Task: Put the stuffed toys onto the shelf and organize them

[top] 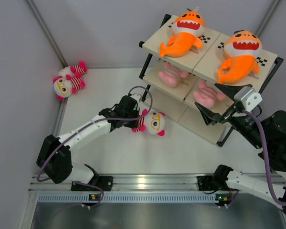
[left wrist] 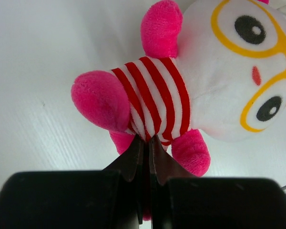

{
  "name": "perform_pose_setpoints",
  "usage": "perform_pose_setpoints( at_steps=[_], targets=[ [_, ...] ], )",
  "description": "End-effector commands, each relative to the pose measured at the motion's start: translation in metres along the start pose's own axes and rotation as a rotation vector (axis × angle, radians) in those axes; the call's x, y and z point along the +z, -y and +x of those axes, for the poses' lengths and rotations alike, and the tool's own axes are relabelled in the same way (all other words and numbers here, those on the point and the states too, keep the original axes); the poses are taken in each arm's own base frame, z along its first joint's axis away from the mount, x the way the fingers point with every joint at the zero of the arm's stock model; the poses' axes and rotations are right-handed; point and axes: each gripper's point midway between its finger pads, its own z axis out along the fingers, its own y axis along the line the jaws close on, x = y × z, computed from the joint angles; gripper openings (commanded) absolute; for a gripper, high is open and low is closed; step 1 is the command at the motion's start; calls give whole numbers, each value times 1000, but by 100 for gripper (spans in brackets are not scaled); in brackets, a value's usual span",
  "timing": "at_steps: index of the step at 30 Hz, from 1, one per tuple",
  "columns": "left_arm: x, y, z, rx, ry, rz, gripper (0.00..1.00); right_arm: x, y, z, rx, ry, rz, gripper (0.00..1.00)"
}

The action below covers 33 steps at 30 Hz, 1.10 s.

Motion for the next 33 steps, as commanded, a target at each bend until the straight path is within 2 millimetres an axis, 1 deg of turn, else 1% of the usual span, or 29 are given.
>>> perform_pose_setpoints(
  at_steps=[1,3,5,6,7,8,9,10,11,12,13,14,15,16,17,18,19,21,22,24,26,28,29,30,31,32,33],
  targets=[
    [-4,26,-56,-33,173,16,0,-4,8,-7,19,33,39,88],
    [-7,41,-75,-71,235,35,0,-6,9,-7,21,31,41,88],
    [-3,57,-86,-111,270,61,0,-7,10,-7,27,32,48,88],
    [-3,59,-92,-135,295,61,0,-8,11,-8,32,38,53,88],
    [-1,62,-96,-187,310,64,0,-7,10,-4,33,30,53,88],
    [7,63,-98,-212,312,55,0,-9,11,-6,37,37,59,88],
    [10,60,-104,-246,331,29,0,-9,12,-6,44,43,66,88],
    [11,63,-114,-296,346,32,0,-8,12,-4,45,41,68,88],
    [20,65,-114,-317,336,24,0,-9,12,-5,50,45,70,88],
    [23,65,-116,-344,340,16,0,-10,13,-6,56,50,74,88],
    [22,68,-124,-395,350,28,0,-9,13,-7,59,50,74,88],
    [24,70,-126,-417,350,32,0,-10,13,-7,62,51,76,88],
    [33,71,-123,-434,334,24,0,-9,13,-7,67,51,76,88],
    [32,77,-129,-462,335,47,0,-9,13,-7,69,50,80,88],
    [36,77,-130,-470,332,43,0,-9,14,-5,68,46,84,87],
    [44,78,-128,-480,317,37,0,-8,13,-4,68,41,82,87],
    [46,83,-131,-498,309,56,0,-7,13,-2,67,36,85,87],
    [52,84,-131,-513,296,61,0,-6,13,1,64,28,88,87],
    [60,86,-132,-516,282,64,0,-6,12,1,64,27,87,87],
    [68,84,-132,-511,269,62,0,-5,13,1,64,26,90,87],
    [78,81,-128,-499,253,47,0,-5,13,2,64,25,90,87],
    [82,79,-124,-491,238,48,0,-6,13,1,64,26,92,87],
    [84,82,-126,-486,234,80,0,-7,14,1,64,27,92,87],
    [84,88,-127,-473,232,117,1,-7,13,1,64,26,90,87],
    [86,91,-125,-436,222,153,4,-9,14,0,63,28,93,87],
    [87,95,-128,-422,221,196,7,-9,15,1,62,23,94,87],
    [86,105,-128,-407,200,261,13,-8,14,1,62,24,93,87]
  ],
)
